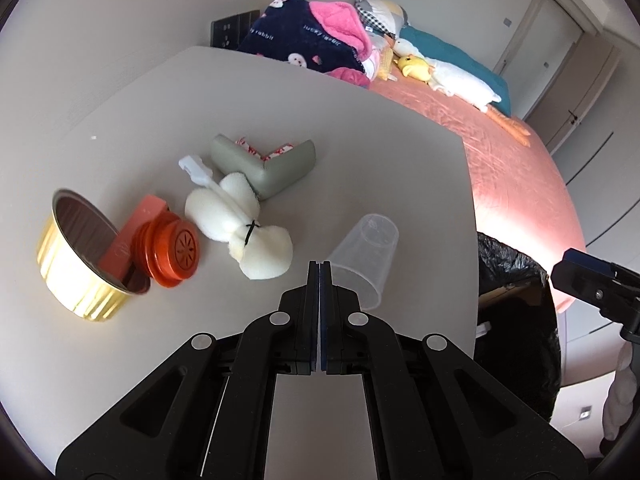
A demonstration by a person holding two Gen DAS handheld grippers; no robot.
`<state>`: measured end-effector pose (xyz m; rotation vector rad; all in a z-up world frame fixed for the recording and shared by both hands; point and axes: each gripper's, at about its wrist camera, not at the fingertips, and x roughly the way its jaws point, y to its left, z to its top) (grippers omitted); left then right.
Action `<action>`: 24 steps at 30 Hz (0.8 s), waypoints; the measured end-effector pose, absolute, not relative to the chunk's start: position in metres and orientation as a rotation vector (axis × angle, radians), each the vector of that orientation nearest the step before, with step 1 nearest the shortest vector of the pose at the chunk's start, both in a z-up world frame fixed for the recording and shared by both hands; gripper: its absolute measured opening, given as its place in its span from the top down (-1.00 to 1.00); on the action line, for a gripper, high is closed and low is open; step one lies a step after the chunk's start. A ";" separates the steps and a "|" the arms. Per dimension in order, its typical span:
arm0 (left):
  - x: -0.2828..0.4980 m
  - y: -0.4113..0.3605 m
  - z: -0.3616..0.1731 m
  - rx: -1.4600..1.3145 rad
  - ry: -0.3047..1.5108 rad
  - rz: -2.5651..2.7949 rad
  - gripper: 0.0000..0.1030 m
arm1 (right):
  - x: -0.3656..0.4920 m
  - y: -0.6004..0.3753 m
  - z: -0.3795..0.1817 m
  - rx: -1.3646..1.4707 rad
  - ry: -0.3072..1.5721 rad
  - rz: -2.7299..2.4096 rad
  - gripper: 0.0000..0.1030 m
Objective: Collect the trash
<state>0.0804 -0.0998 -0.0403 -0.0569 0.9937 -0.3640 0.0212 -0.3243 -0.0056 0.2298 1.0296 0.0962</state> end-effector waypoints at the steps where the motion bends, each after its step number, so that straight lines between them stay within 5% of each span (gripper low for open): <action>1: 0.079 -0.100 -0.039 -0.050 0.989 -0.364 1.00 | 0.022 -0.325 -0.006 0.231 1.030 0.095 -0.48; 16: 0.092 -0.106 -0.030 -0.130 0.990 -0.465 1.00 | 0.029 -0.342 -0.011 0.253 1.032 0.065 -0.48; 17: 0.094 -0.109 -0.030 -0.114 0.996 -0.463 0.83 | 0.030 -0.343 -0.011 0.255 1.032 0.063 -0.48; 18: 0.095 -0.112 -0.030 -0.100 1.003 -0.461 -0.37 | 0.031 -0.344 -0.011 0.258 1.031 0.061 -0.48; 19: 0.096 -0.115 -0.030 -0.094 1.013 -0.467 -0.87 | 0.031 -0.346 -0.012 0.262 1.031 0.059 -0.48; 24: 0.105 -0.130 -0.041 -0.099 1.018 -0.505 -0.89 | 0.034 -0.353 -0.013 0.270 1.033 0.049 -0.48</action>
